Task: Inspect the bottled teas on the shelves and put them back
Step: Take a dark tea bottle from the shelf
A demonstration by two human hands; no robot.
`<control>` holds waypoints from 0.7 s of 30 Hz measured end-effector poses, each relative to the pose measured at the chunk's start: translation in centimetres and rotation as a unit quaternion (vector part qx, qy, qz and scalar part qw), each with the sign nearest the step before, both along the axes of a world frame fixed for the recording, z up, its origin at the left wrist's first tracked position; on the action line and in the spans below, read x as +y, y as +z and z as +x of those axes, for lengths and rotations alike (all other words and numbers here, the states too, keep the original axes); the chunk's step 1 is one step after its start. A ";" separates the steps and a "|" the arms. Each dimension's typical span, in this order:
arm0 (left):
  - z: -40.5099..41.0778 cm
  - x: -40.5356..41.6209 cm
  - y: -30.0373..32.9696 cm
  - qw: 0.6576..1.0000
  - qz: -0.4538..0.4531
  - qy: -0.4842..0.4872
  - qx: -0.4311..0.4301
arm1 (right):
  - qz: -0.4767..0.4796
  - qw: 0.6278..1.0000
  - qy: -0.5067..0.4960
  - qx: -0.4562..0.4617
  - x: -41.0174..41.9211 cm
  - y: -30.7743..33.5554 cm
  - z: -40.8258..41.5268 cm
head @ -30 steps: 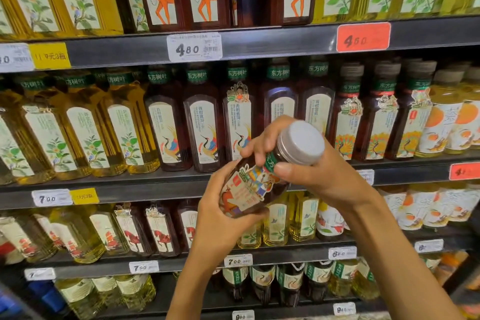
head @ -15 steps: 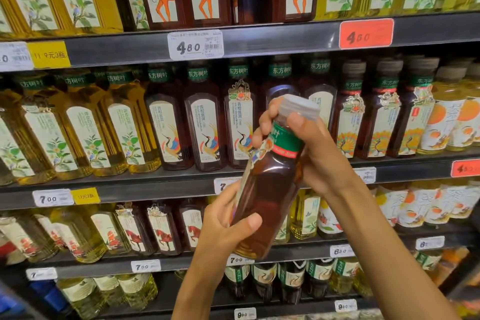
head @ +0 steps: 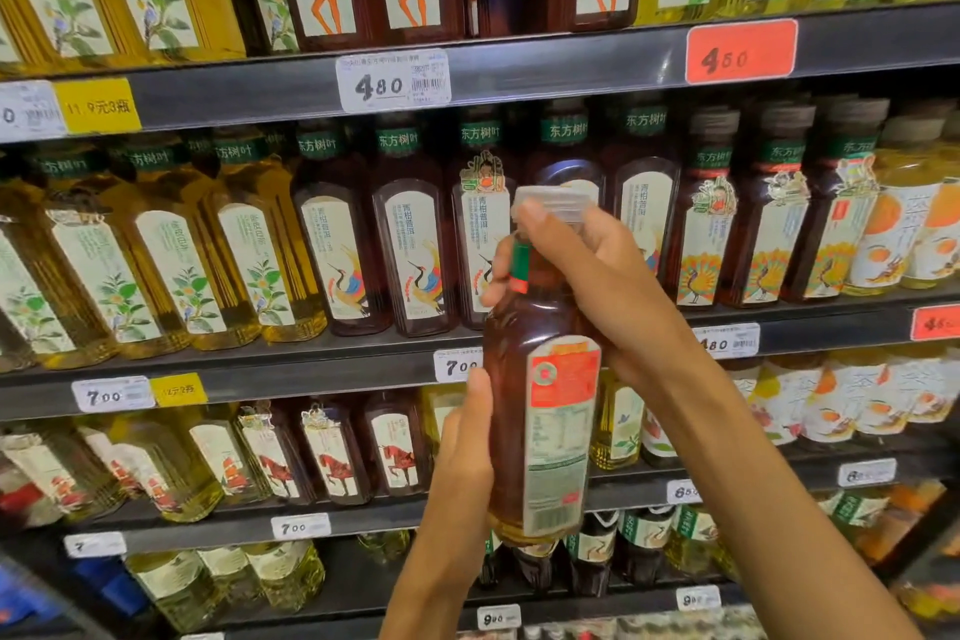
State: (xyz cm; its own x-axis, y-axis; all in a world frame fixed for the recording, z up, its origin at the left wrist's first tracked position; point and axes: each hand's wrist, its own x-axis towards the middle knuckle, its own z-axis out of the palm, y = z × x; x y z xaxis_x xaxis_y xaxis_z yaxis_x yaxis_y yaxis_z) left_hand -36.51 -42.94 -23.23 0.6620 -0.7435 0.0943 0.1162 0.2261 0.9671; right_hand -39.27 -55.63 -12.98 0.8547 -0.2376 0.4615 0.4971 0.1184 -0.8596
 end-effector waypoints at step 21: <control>-0.4 -0.6 0.2 0.977 -0.059 -0.130 0.156 | 0.153 0.979 0.129 0.037 -2.3 -0.6 1.6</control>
State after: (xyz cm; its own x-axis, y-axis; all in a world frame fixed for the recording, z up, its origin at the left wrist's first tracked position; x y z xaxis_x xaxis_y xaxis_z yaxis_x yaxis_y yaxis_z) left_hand -36.86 -43.50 -23.05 0.4621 -0.8867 0.0125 0.4697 0.2567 0.8447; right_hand -37.69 -57.89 -13.56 0.9326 -0.1279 0.3375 0.3553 0.4894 -0.7964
